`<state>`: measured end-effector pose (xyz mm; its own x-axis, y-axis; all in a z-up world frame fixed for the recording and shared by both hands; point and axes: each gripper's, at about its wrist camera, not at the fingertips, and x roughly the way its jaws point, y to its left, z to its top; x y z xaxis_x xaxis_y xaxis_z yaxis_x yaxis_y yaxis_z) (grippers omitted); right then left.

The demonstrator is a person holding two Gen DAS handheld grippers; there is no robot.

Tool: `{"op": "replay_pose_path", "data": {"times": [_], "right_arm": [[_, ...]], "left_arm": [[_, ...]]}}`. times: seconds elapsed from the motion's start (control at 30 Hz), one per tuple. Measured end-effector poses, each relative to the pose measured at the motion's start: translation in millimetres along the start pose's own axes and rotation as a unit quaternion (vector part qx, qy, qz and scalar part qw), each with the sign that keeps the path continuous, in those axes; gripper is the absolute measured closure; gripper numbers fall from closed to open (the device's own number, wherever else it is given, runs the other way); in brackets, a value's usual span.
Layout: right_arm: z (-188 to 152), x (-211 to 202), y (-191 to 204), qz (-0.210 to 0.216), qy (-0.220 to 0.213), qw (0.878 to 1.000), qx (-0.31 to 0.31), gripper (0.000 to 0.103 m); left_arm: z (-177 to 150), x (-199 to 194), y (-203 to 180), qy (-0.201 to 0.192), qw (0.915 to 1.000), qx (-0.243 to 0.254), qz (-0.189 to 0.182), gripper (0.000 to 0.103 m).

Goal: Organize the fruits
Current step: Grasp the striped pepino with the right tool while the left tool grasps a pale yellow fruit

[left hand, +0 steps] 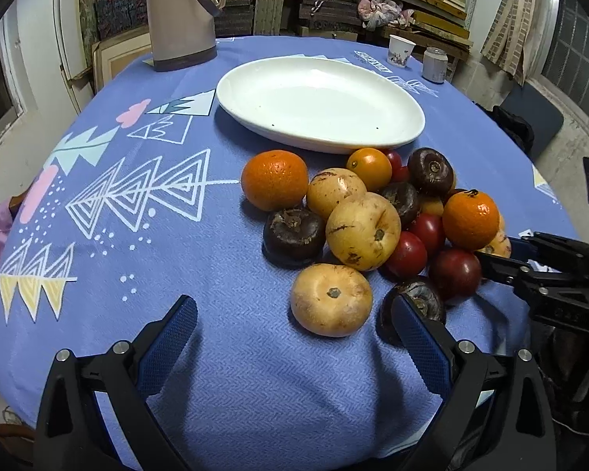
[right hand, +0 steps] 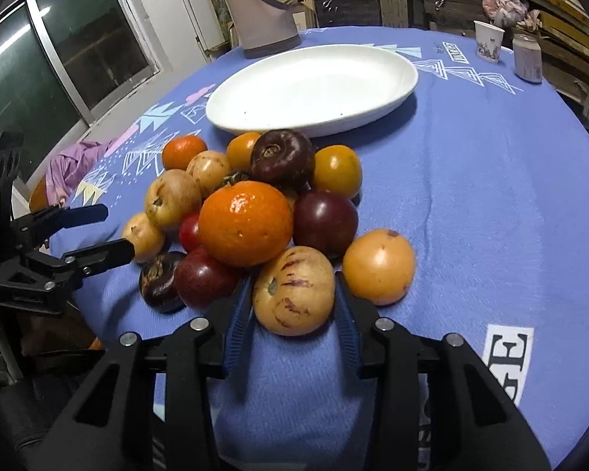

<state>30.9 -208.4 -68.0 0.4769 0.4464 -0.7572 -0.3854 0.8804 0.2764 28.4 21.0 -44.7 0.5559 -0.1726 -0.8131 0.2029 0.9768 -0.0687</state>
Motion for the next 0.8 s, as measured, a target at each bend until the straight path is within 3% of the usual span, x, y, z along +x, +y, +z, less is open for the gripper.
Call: {"op": "replay_pose_path", "data": {"times": [0.3, 0.33, 0.4, 0.57, 0.67, 0.73, 0.8], "right_arm": [[-3.8, -9.6, -11.1, 0.012, 0.003, 1.0, 0.005, 0.064], [-4.2, -10.0, -11.8, 0.014, 0.003, 1.0, 0.006, 0.064], [-6.2, -9.2, -11.3, 0.016, 0.005, 1.0, 0.005, 0.064], [-6.6, -8.2, -9.7, 0.015, 0.003, 1.0, 0.002, 0.064], [-6.8, -7.9, -9.2, 0.013, 0.003, 1.0, 0.002, 0.064], [-7.2, -8.2, -8.2, 0.011, 0.002, 1.0, 0.001, 0.064], [-7.1, -10.3, -7.6, 0.008, 0.001, 1.0, 0.0, 0.064]], "left_arm": [[-0.9, 12.5, -0.7, 0.017, 0.9998, 0.003, -0.012, 0.005], [-0.1, 13.9, 0.7, 0.017, 0.9997, 0.003, -0.016, 0.014], [-0.1, 20.7, 1.4, 0.032, 0.9992, 0.008, -0.023, 0.023], [-3.0, 22.4, -4.1, 0.02, 0.9988, 0.043, -0.012, 0.023], [-3.2, 22.9, -4.6, 0.006, 0.9983, 0.055, -0.019, 0.032], [-1.7, 21.3, -7.0, -0.001, 0.9977, 0.06, -0.032, 0.058], [-1.4, 21.9, -8.2, 0.0, 0.9975, 0.063, -0.032, 0.058]]}}
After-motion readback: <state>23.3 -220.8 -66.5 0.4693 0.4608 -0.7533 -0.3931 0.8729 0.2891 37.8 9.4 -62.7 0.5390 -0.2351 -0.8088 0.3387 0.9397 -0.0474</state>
